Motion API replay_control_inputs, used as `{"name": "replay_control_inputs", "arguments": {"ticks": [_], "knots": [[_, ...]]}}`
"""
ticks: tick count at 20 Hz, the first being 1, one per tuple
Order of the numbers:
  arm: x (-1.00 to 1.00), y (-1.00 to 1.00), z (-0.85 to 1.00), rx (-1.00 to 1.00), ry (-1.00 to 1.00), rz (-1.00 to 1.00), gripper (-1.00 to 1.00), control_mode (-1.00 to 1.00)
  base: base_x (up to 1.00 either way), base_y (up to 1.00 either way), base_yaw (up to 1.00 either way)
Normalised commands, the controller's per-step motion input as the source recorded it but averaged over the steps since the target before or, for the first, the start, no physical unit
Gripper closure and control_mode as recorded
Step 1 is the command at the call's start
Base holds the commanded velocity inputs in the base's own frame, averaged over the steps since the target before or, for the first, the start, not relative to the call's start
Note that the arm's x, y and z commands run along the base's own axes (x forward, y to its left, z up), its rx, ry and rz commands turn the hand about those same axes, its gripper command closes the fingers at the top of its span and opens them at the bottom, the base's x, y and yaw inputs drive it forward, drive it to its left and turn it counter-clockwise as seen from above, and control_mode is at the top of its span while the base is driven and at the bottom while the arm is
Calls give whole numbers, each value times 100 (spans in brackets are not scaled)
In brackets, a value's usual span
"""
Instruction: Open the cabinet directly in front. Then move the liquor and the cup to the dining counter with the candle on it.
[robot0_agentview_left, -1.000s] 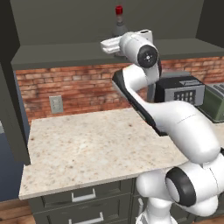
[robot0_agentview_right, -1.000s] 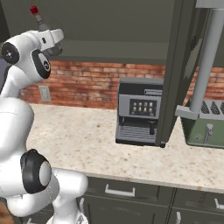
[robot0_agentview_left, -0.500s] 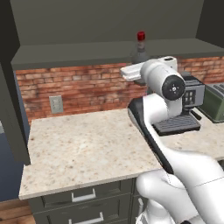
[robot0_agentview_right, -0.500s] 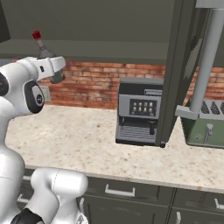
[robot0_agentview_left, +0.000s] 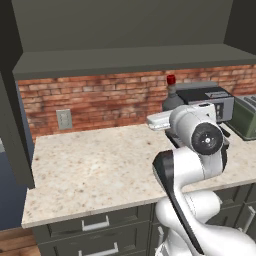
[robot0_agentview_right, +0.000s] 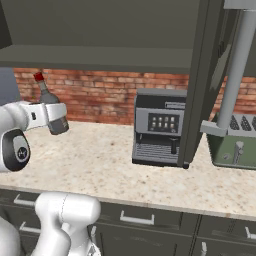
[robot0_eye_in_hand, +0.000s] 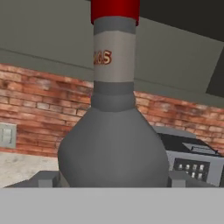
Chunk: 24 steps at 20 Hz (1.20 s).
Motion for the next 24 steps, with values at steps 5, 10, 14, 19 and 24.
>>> {"name": "replay_control_inputs", "arguments": {"ticks": [5,10,14,19,24], "knots": [[-15,0,0,0,-5,-8,100,-100,0,0,0],[0,0,0,0,-1,0,100,-100,0,0,0],[-19,0,11,0,-29,-5,100,-100,0,0,0],[-24,0,5,0,-26,-1,100,-100,0,0,0],[0,0,0,0,0,0,100,100,-21,0,-4]]}}
